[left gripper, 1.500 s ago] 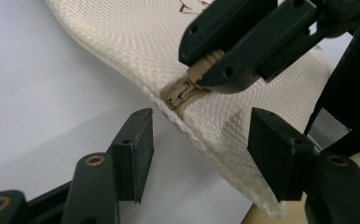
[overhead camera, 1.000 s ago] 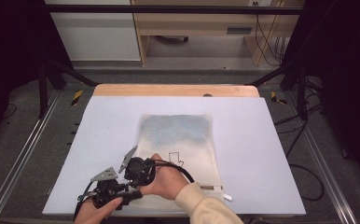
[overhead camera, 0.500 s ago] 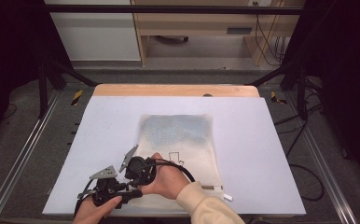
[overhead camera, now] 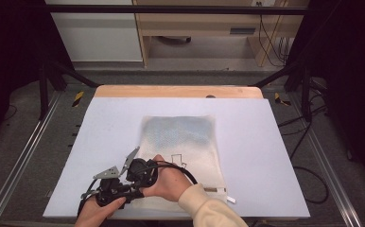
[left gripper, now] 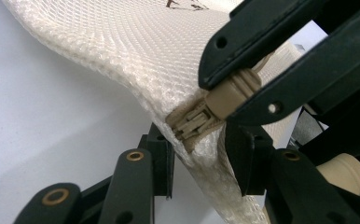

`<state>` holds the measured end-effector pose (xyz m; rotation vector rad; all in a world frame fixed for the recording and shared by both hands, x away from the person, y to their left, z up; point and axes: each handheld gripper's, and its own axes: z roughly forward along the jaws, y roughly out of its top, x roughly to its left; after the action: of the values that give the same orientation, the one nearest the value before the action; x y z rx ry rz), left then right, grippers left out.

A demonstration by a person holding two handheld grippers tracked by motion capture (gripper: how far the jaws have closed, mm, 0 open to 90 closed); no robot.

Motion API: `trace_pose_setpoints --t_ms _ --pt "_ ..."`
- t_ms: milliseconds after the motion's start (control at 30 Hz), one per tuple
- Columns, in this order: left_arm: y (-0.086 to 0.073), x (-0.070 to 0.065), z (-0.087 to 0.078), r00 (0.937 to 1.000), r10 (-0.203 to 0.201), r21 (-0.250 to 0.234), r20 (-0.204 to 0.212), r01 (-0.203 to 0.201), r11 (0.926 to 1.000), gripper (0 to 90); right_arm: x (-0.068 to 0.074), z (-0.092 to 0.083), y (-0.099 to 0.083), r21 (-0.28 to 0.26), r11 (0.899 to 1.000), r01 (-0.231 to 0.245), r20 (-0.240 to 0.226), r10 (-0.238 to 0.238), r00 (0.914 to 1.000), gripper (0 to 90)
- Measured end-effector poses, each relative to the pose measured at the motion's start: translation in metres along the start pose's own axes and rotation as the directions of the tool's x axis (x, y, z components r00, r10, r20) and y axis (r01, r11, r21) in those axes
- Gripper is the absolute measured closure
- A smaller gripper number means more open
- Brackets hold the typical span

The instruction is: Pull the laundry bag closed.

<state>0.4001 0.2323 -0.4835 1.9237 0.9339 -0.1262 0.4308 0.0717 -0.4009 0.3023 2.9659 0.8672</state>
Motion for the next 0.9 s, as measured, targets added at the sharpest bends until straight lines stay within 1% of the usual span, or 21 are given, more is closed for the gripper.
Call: trace_pose_setpoints --t_ms 100,200,233,400,467,567,633,800,833,900 --pt "-0.0004 0.0014 0.0011 1.0000 -0.001 0.003 0.008 0.001 1.0000 68.1 -0.0001 -0.0010 -0.0005 0.006 1.000 0.001 0.001 -0.001 1.0000 81.9" --pt "-0.0005 0.0030 0.0014 1.0000 0.003 0.006 0.001 -0.003 1.0000 72.4 -0.0004 -0.0012 -0.0012 0.006 1.000 0.002 -0.001 -0.002 1.0000 81.9" --pt "-0.0005 0.0029 0.0013 1.0000 0.002 0.006 -0.001 -0.002 1.0000 75.2 -0.0002 -0.0013 -0.0016 0.009 1.000 -0.001 0.003 0.001 1.0000 81.9" --pt "-0.0001 0.0032 0.0018 1.0000 0.005 0.014 -0.006 -0.004 0.9999 79.2 -0.0007 -0.0014 -0.0023 0.012 1.000 0.008 0.004 -0.008 1.0000 81.9" --pt "0.0000 0.0032 0.0019 1.0000 0.000 0.015 -0.004 0.000 0.9999 80.2 -0.0005 -0.0011 -0.0030 0.011 1.000 0.014 0.006 -0.014 0.9999 81.9" --pt "0.0004 0.0038 0.0019 0.9999 0.003 0.016 -0.011 -0.003 0.9999 81.1 -0.0005 -0.0013 -0.0037 0.019 1.000 0.022 0.013 -0.022 0.9997 81.9" --pt "0.0006 0.0039 0.0018 0.9999 -0.002 0.016 -0.014 0.003 0.9999 81.7 -0.0006 -0.0009 -0.0042 0.014 0.999 0.028 0.015 -0.029 0.9995 81.9" --pt "0.0008 0.0047 0.0019 0.9998 -0.006 0.024 -0.017 0.006 0.9997 82.2 0.0008 0.0007 -0.0057 0.029 0.999 0.045 0.031 -0.046 0.9985 81.9" --pt "0.0009 0.0048 0.0019 0.9998 -0.005 0.021 -0.021 0.005 0.9998 82.3 0.0007 0.0010 -0.0060 0.030 0.998 0.053 0.034 -0.054 0.9979 81.9" --pt "0.0011 0.0045 0.0018 0.9996 -0.009 0.019 -0.025 0.010 0.9998 82.4 0.0014 0.0012 -0.0068 0.037 0.998 0.054 0.038 -0.056 0.9977 82.0"
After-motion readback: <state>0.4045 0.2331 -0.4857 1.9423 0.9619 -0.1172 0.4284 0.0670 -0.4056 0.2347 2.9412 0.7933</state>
